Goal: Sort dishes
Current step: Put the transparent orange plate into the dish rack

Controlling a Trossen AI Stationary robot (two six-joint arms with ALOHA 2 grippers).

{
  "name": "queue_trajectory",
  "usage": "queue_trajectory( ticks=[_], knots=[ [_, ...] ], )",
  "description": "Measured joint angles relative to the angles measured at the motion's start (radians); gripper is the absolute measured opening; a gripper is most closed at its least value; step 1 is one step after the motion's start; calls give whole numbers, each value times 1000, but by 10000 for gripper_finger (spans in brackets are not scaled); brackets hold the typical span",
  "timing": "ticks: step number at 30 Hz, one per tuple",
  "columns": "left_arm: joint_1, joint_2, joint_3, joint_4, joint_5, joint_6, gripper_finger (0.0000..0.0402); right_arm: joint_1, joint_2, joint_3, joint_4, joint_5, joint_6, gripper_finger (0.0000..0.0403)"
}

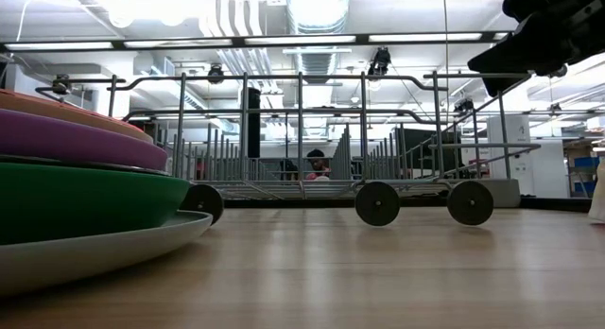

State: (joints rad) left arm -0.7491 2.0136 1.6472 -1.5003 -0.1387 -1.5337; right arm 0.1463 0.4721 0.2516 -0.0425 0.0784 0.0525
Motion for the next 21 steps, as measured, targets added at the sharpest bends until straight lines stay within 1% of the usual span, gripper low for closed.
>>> queue_trajectory(
  ticks=[7, 14, 21],
  knots=[
    [0, 0, -2, -21, 0, -5, 75, 0, 2, -2, -4, 0, 0, 2],
    [0, -1, -19, -7, 0, 5, 74, 0, 2, -4, -4, 0, 0, 2],
    [0, 0, -26, -9, 26, 17, 74, 0, 2, -4, -4, 0, 6, 2]
  ],
)
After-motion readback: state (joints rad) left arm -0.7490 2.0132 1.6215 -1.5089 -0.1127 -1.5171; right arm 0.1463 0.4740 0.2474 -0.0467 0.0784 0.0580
